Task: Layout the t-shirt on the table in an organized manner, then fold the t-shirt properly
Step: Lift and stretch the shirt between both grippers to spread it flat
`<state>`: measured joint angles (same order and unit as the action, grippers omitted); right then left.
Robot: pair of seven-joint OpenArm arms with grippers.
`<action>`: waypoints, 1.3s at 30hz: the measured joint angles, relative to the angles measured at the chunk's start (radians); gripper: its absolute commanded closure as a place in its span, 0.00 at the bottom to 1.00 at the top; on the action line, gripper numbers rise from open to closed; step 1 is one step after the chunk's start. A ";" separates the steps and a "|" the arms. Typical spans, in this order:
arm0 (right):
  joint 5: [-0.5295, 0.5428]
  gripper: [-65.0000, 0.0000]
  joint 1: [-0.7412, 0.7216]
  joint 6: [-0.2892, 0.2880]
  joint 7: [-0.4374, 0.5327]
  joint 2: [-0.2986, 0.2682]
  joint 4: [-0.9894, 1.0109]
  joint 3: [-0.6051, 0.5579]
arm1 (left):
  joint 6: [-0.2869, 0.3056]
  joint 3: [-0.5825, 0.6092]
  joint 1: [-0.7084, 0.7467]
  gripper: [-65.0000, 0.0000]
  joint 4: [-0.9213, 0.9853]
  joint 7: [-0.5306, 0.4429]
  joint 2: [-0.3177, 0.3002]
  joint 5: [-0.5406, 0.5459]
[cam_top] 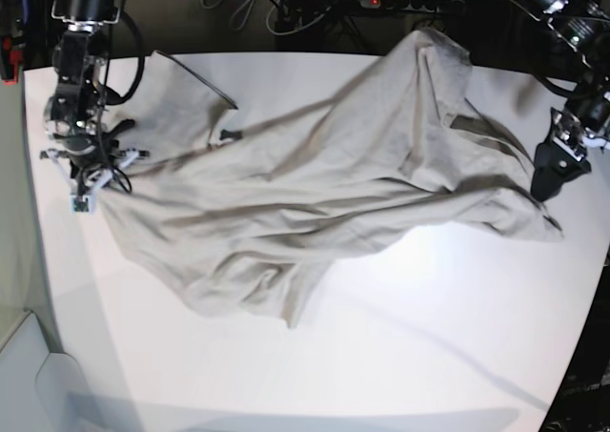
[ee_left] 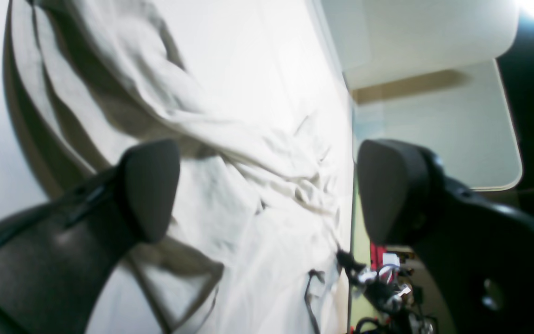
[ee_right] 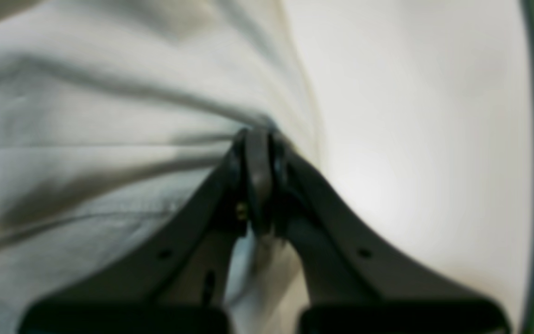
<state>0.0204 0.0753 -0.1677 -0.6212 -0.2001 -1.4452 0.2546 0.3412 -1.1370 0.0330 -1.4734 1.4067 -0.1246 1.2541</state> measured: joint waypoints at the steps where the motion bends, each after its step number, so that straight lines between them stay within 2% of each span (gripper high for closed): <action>1: -0.011 1.00 0.021 0.000 -0.020 0.001 -0.028 0.023 | 0.000 -0.001 -0.002 0.10 0.011 -0.007 0.001 0.000; 3: -0.030 1.00 0.060 0.012 -0.063 0.002 -0.100 0.060 | 0.000 -0.002 -0.003 0.10 0.042 -0.012 0.011 0.001; 8: -0.010 1.00 0.056 0.010 -0.023 0.058 -0.298 0.094 | 0.000 -0.002 0.000 0.09 0.099 -0.002 0.022 -0.007; 12: -0.019 1.00 0.103 0.008 -0.040 0.082 -0.379 0.091 | 0.000 -0.006 0.006 0.09 0.099 -0.008 0.009 -0.004; 17: -0.012 1.00 0.129 0.007 -0.036 0.103 -0.408 0.005 | 0.000 0.009 0.026 0.10 0.089 -0.012 0.028 -0.003; 23: -0.014 1.00 0.175 0.008 -0.045 0.101 -0.408 -0.061 | -0.001 0.082 0.101 0.10 0.013 -0.004 0.106 -0.007; 26: -0.016 1.00 0.172 0.008 -0.044 0.101 -0.407 -0.064 | -0.002 0.092 0.101 0.10 -0.010 -0.004 0.153 -0.086; 28: -0.021 1.00 0.166 0.008 -0.044 0.122 -0.407 -0.066 | -0.003 0.094 0.092 0.10 -0.038 -0.005 0.167 -0.127; 34: -0.016 1.00 0.167 0.008 -0.041 0.139 -0.407 -0.076 | -0.005 0.086 0.106 0.10 -0.035 0.003 0.143 -0.254; 36: -0.016 1.00 0.166 0.008 -0.041 0.163 -0.407 -0.072 | -0.005 0.084 0.068 0.10 -0.035 -0.005 0.133 -0.292; 39: -0.016 1.00 0.167 0.008 -0.041 0.164 -0.406 -0.076 | -0.004 0.095 0.004 0.10 -0.034 -0.011 0.134 -0.333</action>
<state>0.0040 0.2424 -0.1596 -0.6621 -0.0360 -1.8515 0.1791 0.3370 -1.0416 0.0372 -1.5074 1.3960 0.0097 0.9215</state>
